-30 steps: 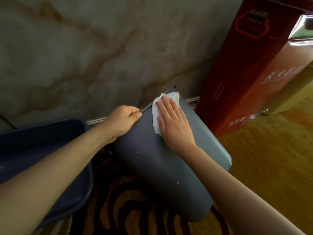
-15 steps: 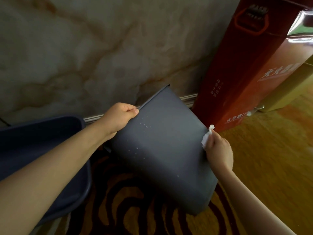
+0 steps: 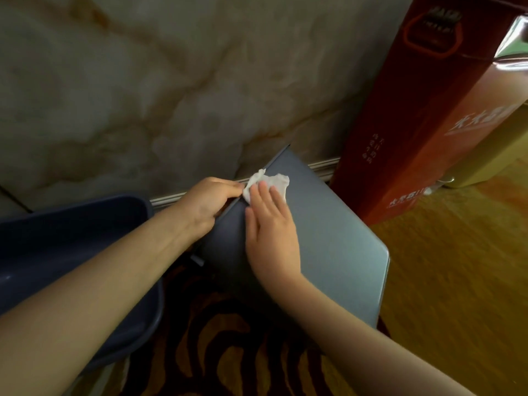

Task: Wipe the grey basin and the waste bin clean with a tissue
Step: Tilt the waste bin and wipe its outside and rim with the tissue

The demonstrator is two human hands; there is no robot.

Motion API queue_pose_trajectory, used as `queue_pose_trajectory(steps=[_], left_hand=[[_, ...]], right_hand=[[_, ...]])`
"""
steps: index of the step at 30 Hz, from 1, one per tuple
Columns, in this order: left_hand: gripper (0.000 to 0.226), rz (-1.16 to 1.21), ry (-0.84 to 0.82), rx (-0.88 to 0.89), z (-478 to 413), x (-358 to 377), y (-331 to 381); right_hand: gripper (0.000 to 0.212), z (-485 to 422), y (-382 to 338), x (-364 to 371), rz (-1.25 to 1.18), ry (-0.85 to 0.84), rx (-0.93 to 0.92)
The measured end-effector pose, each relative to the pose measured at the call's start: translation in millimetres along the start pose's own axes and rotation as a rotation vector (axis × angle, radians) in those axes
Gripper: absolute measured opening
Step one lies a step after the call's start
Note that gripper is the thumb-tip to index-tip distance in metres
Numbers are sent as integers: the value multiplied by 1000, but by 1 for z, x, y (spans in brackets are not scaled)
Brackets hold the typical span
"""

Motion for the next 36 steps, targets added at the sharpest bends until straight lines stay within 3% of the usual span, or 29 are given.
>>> queue_pose_trajectory(steps=[3, 6, 12, 17, 24, 28, 30, 33, 36], left_hand=[[24, 164, -57, -155, -1, 5, -16], [20, 102, -45, -190, 0, 13, -23], [18, 41, 36, -192, -5, 14, -35], [18, 42, 38, -169, -5, 12, -37], [15, 36, 26, -162, 0, 19, -35], [15, 38, -7, -166, 5, 26, -35], [18, 50, -16, -167, 7, 31, -34], [24, 62, -28, -116, 9, 37, -29], [19, 39, -9, -92, 10, 36, -27]], right_hand=[[44, 27, -10, 9, 28, -72, -55], [44, 46, 0, 10, 18, -135, -31], [46, 103, 71, -20, 45, -93, 259], [42, 173, 134, -66, 185, 88, 513], [28, 175, 166, -116, 43, 431, 734], [26, 108, 117, -102, -217, 470, 532], [28, 59, 79, -73, -296, 308, 354], [37, 20, 36, -31, -142, -15, 91], [43, 29, 50, -19, -25, -109, 45]])
Point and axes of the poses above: each hand's wrist, its own z-axis away from the middle knuckle, its own x-axis out of the palm, y = z × x, the point moved 9 cm from there along -z, towards the middle knuckle, and after that the axes turned 11 degrees about -x, right-handed, at the moved point
